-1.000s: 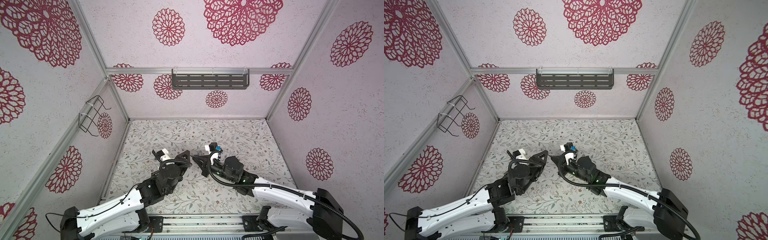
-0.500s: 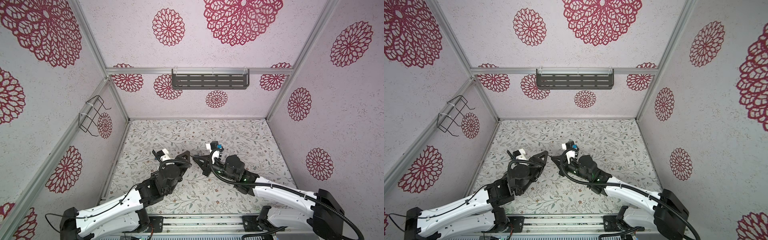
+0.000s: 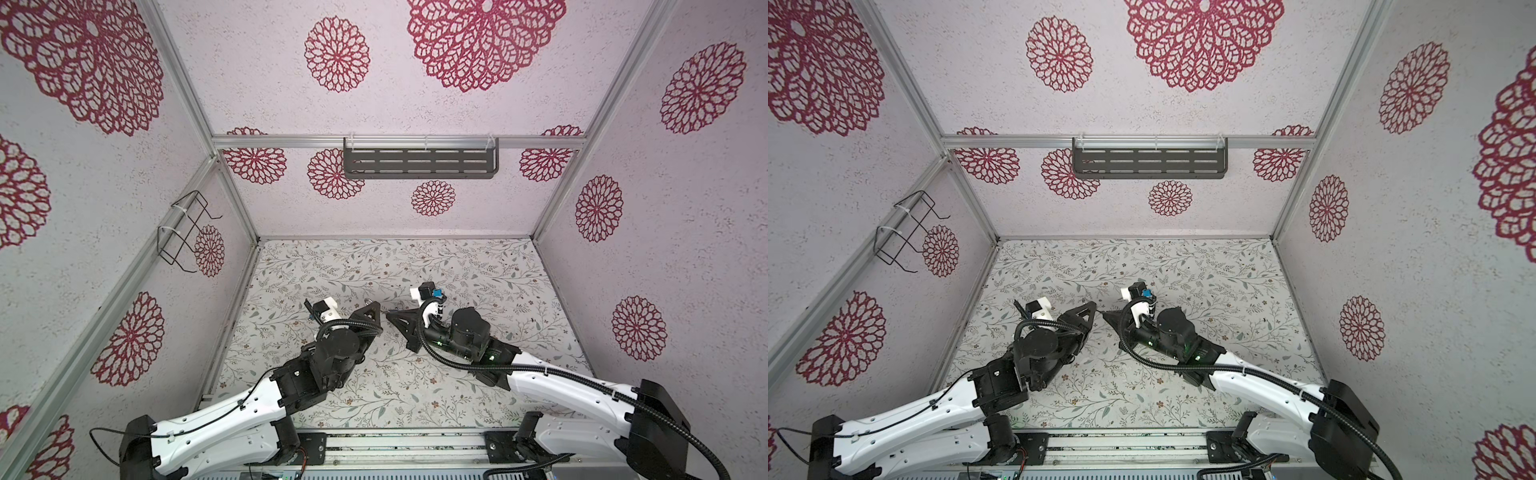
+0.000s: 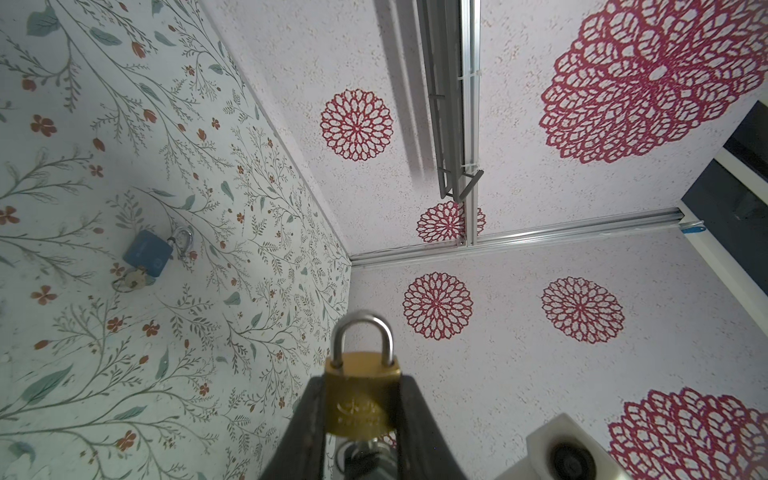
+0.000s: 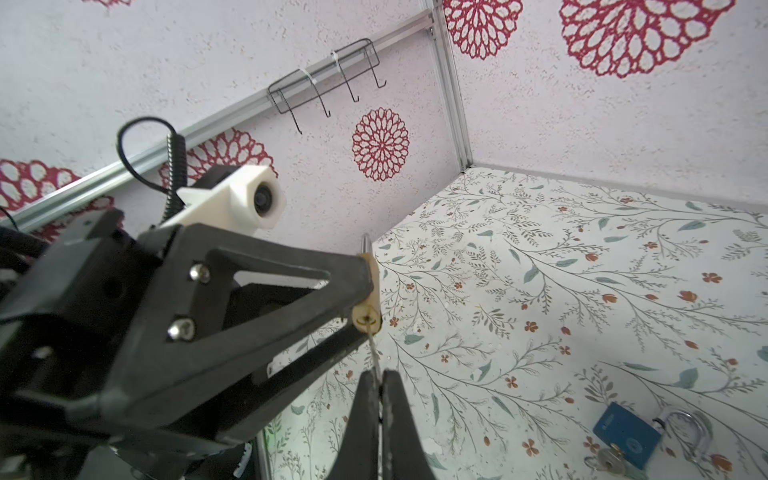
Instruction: Unlock with the key
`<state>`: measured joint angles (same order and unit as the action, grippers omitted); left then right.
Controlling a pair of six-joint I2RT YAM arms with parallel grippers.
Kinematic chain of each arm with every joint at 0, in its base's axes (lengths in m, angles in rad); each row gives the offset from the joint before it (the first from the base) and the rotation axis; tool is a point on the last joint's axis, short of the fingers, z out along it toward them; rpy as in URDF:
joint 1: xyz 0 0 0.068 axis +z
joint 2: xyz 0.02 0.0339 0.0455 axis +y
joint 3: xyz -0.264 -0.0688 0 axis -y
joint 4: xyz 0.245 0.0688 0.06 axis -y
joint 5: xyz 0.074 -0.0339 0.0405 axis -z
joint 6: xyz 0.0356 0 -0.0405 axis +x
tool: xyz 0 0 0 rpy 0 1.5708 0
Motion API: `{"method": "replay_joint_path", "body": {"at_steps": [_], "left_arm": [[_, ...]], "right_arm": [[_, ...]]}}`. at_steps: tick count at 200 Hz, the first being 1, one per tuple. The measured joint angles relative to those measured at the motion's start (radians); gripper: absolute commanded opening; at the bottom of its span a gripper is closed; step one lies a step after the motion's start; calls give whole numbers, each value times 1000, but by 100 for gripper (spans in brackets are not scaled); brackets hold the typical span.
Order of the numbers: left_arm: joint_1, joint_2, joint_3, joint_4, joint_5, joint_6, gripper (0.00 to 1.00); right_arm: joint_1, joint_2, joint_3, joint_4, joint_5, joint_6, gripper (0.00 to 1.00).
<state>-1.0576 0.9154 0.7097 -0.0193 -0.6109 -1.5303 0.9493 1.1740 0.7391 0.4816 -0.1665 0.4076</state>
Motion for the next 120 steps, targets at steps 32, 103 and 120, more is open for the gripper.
{"method": "replay_joint_path", "body": {"at_steps": [32, 103, 120], "left_arm": [[0, -1, 1, -3, -1, 4, 0], [-2, -7, 4, -9, 4, 4, 0], [-2, -7, 4, -8, 4, 4, 0]], "right_arm": [[3, 0, 0, 8, -7, 41, 0], [9, 0, -48, 97, 6, 154, 0], [16, 0, -48, 98, 12, 139, 0]]}}
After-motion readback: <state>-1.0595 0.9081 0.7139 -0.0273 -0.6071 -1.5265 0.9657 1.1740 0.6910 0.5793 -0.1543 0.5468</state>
